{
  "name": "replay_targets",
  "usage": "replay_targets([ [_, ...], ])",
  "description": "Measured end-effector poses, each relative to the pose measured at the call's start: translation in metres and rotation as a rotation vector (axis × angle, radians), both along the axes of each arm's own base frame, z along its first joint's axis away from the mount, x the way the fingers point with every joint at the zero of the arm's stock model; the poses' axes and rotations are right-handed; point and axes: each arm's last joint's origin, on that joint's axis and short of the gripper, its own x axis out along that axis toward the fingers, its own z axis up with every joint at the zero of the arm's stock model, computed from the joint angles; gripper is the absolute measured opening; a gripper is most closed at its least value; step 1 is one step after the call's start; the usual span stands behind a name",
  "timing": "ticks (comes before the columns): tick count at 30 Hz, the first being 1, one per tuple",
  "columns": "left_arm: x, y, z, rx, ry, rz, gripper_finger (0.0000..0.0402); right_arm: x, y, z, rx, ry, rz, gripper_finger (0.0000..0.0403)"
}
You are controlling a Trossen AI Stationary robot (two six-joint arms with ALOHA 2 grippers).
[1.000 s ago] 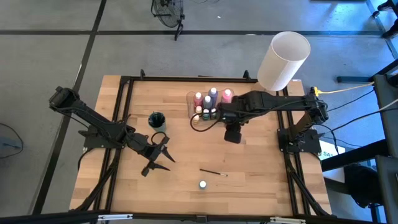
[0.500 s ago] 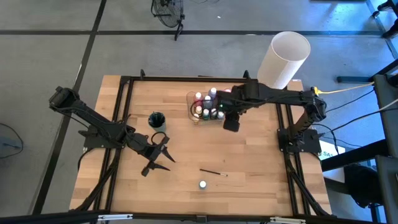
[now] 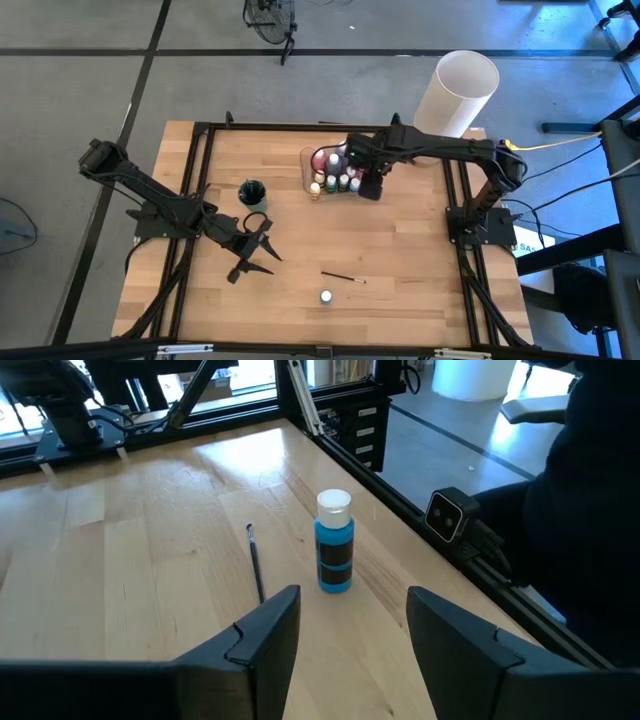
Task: Pick & Place Paint Supplies
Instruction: Put the red paint bottle into the transparent bin
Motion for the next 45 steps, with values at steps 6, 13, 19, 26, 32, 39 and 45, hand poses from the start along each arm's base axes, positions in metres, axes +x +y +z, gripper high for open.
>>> replay_targets([
  [6,0.0,0.0,0.0,0.0,0.0,0.0,0.018,-0.001,-0.012,-0.014,0.005,-0.011,-0.017,0.0144],
  [13,0.0,0.0,0.0,0.0,0.0,0.0,0.018,-0.004,-0.017,-0.029,0.007,-0.006,-0.038,0.0144],
  [19,0.0,0.0,0.0,0.0,0.0,0.0,0.018,-0.004,-0.018,-0.04,0.001,-0.017,-0.021,0.0144],
  [26,0.0,0.0,0.0,0.0,0.0,0.0,0.018,-0.003,-0.026,-0.041,-0.003,-0.048,-0.072,0.0145],
  [32,0.0,0.0,0.0,0.0,0.0,0.0,0.018,-0.002,-0.031,-0.05,0.054,-0.022,-0.098,0.0145],
  [39,0.0,0.0,0.0,0.0,0.0,0.0,0.018,0.007,-0.035,-0.076,0.083,0.056,-0.1,0.0145],
  [45,0.0,0.0,0.0,0.0,0.0,0.0,0.018,0.011,-0.036,-0.091,0.086,0.097,-0.095,0.0145],
])
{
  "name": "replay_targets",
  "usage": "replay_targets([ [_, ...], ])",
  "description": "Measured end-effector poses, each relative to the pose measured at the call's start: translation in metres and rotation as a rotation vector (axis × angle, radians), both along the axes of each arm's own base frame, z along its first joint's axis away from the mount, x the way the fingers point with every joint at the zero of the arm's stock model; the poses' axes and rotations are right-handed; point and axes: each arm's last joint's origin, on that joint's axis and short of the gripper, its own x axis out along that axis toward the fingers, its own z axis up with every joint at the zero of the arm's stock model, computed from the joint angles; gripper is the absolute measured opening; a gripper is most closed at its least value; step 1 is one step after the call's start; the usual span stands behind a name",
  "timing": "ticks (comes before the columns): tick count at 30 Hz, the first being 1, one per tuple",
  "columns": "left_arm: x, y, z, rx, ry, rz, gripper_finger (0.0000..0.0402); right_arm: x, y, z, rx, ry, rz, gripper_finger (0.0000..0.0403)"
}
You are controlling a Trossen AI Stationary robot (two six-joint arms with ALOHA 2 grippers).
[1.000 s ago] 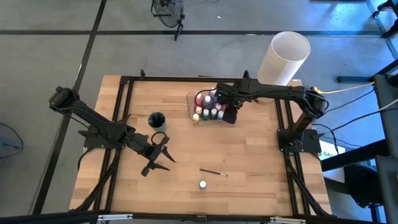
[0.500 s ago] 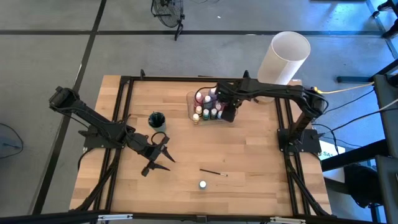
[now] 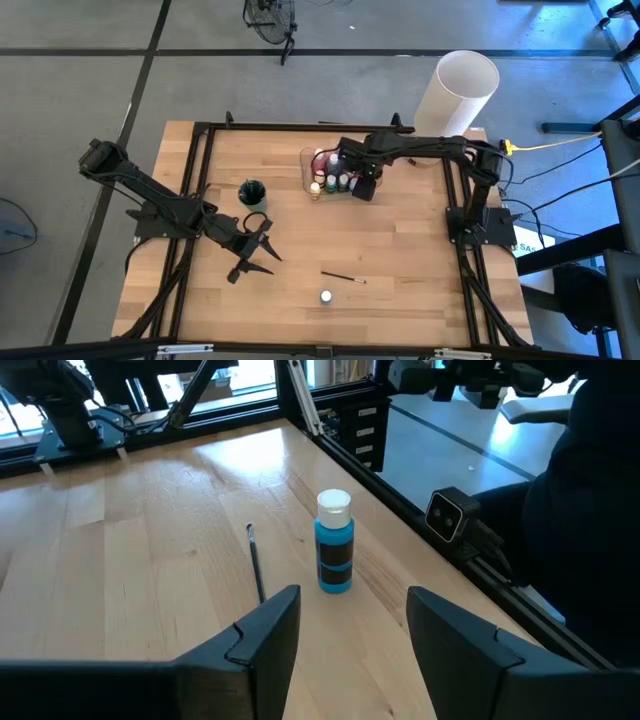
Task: Pick & Place Paint Supplies
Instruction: Put the red paint bottle into the transparent bin
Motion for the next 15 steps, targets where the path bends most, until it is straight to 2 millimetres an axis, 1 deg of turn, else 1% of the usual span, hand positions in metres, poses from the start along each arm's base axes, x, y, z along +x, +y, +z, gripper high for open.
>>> replay_targets([
  [15,0.0,0.0,0.0,0.0,0.0,0.0,0.018,0.0006,0.0007,-0.0005,0.033,-0.011,-0.017,0.0145],
])
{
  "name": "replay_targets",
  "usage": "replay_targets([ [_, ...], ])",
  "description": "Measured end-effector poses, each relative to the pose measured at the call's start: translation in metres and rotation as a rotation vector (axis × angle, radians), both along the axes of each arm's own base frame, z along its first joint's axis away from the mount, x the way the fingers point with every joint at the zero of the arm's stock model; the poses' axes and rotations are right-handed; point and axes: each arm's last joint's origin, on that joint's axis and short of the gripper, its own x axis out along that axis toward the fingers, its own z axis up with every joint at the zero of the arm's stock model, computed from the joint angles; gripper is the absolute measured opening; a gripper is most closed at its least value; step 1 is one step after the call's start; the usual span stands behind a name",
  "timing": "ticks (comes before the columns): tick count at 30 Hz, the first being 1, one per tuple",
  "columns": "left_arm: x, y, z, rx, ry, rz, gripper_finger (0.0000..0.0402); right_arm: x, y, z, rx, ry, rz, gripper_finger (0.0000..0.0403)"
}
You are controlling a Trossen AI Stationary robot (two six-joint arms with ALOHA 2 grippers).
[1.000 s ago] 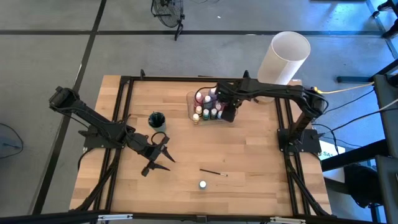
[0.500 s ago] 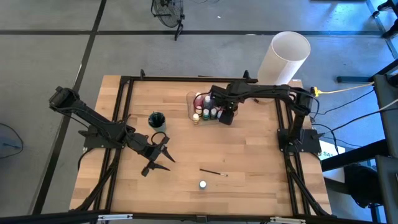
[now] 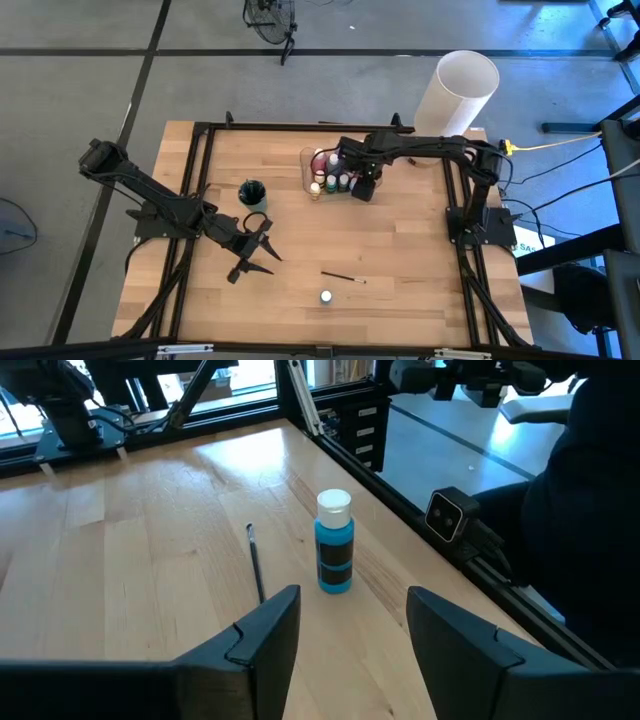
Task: Pick & Place Paint Supplies
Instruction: Put the red paint bottle into the transparent bin
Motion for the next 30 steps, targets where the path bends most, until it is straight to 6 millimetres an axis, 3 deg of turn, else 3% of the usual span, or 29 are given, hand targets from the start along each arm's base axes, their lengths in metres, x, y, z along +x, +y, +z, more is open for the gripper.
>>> replay_targets([
  [20,0.0,0.0,0.0,0.0,0.0,0.0,0.018,-0.0003,0.0015,-0.0002,0.038,-0.004,0.002,0.0168],
  [30,0.0,0.0,0.0,0.0,0.0,0.0,0.018,-0.0012,0.0046,0.0,0.043,0.012,-0.007,0.0213],
])
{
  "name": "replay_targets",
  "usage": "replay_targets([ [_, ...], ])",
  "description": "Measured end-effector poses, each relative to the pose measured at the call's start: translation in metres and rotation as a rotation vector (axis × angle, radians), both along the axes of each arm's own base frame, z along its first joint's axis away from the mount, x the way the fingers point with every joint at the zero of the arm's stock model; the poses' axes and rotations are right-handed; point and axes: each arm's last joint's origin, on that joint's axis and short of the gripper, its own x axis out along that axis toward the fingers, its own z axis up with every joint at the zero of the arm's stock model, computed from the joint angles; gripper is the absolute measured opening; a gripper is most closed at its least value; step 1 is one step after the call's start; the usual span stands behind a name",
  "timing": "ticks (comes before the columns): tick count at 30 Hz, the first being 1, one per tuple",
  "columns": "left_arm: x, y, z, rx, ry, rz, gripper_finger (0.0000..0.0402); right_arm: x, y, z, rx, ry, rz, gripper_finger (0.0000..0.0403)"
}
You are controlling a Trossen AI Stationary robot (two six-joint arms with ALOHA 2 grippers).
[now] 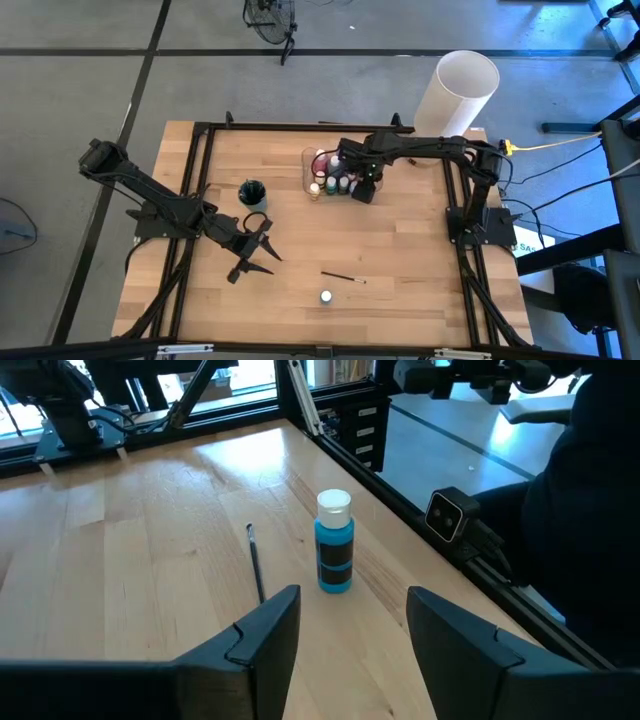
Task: Pick & Place Paint Supplies
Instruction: Put the red paint bottle into the transparent bin, then put the blue paint bottle into the transparent bin
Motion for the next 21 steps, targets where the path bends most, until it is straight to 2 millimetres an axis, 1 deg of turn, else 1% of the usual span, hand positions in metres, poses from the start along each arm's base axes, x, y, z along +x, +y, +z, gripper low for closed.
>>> replay_targets([
  [7,0.0,0.0,0.0,0.0,0.0,0.0,0.018,-0.003,0.001,0.0,0.009,0.027,-0.001,0.0246],
  [13,0.0,0.0,0.0,0.0,-0.001,0.0,0.018,-0.005,0.002,0.004,0.021,0.063,-0.002,0.0254],
  [16,0.0,0.0,0.0,0.0,0.0,0.0,0.018,-0.003,0.002,0.009,0.016,0.05,0.0,0.0254],
  [21,0.0,0.0,0.0,0.0,0.0,0.0,0.018,0.003,0.002,0.024,0.014,0.02,-0.01,0.0254],
])
